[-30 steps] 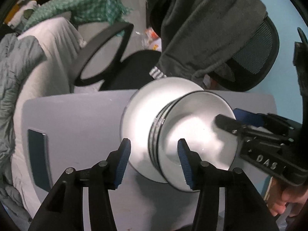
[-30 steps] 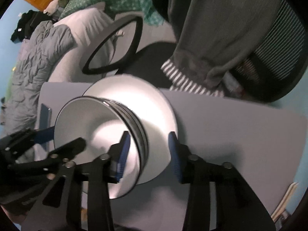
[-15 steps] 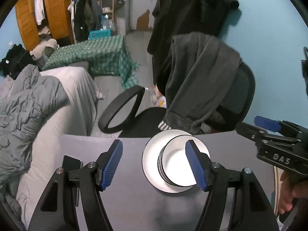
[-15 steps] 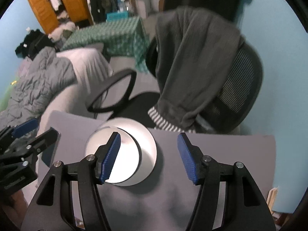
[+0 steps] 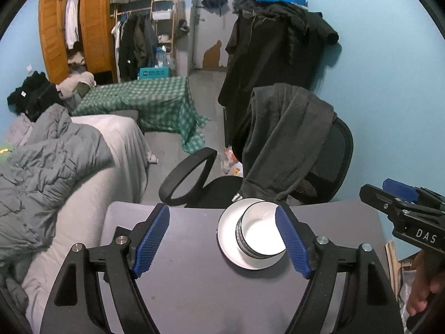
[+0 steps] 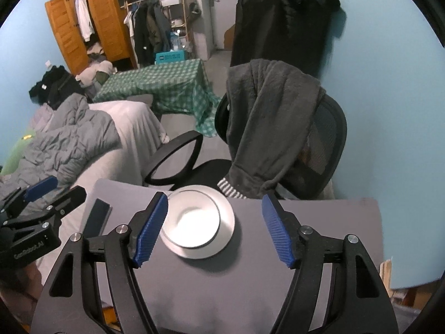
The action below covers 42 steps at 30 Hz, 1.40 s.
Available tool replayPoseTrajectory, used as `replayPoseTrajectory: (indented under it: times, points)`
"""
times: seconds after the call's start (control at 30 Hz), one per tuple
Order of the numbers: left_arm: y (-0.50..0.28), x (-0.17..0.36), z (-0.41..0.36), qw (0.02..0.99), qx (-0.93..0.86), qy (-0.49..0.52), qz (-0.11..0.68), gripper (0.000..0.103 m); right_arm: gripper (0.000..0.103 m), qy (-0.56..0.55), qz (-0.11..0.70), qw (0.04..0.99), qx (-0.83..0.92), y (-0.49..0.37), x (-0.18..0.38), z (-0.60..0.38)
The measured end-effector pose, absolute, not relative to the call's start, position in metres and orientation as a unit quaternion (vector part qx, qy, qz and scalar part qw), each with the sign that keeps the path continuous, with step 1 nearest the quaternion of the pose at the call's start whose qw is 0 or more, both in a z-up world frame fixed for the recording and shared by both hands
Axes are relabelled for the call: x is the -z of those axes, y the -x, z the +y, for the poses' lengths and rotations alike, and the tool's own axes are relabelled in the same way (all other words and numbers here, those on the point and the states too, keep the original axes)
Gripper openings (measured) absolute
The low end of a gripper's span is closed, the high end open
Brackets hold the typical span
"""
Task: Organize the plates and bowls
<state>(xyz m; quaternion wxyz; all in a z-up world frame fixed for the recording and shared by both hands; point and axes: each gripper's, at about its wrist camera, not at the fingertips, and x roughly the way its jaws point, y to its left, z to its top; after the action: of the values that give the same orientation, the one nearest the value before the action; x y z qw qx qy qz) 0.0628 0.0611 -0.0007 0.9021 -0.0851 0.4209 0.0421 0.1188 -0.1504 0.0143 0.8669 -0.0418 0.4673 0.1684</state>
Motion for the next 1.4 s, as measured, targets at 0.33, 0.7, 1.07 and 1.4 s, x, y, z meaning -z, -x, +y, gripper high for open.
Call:
replayPoseTrajectory:
  times: [0.33,0.7,1.07,1.4]
  points:
    - [-0.026,-0.017,0.060,0.907,-0.028,0.079,0.413,0.080,0.069,0.010,0.473,0.867,-0.157,-0.092,-0.020,-0.157]
    - [-0.006,-0.017,0.057,0.906,-0.015,0.073,0.418,0.080,0.069,-0.001,0.481,0.863,-0.153,-0.068,-0.020,-0.159]
    - [-0.002,-0.017,0.059,0.903,-0.019,0.077,0.422,0.080,0.069,-0.002,0.482,0.862,-0.155,-0.058,-0.021,-0.157]
    - [-0.005,-0.019,0.061,0.901,-0.017,0.088,0.425,0.080,0.069,-0.002,0.483,0.862,-0.153,-0.056,-0.021,-0.156]
